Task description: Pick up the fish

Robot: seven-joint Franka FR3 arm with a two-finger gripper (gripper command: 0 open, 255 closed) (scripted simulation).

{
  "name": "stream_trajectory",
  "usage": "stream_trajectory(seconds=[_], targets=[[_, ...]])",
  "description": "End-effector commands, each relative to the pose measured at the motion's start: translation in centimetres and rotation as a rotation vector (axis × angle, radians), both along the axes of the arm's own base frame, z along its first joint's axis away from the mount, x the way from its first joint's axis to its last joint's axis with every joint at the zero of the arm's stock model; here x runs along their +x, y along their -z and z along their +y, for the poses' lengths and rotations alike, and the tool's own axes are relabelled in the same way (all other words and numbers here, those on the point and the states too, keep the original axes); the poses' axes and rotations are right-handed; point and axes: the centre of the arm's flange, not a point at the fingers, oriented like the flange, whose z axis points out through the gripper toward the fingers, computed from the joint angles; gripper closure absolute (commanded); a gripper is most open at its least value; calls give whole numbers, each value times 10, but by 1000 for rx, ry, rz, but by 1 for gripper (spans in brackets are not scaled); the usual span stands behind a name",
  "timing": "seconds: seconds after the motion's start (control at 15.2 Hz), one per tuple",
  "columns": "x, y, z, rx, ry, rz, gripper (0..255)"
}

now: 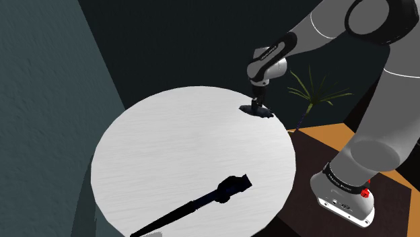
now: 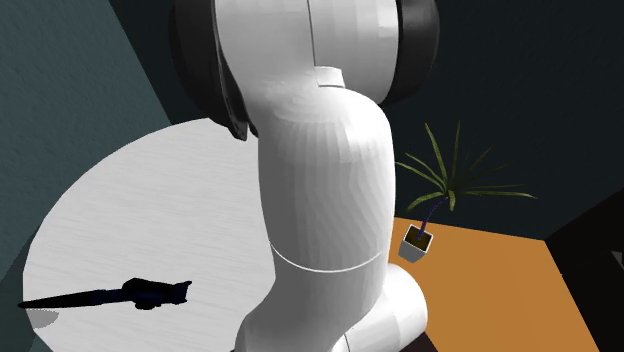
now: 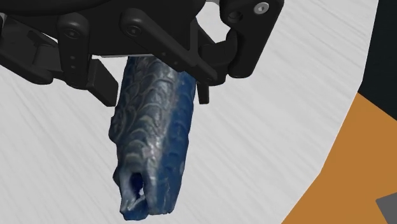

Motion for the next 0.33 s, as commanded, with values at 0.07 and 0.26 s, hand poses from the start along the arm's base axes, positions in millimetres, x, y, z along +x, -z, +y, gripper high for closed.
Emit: stream_trajectory(seconds=[0.07, 0.26], targets=[[0, -16, 0, 0, 0, 0, 255], [0, -22, 0, 0, 0, 0, 255]])
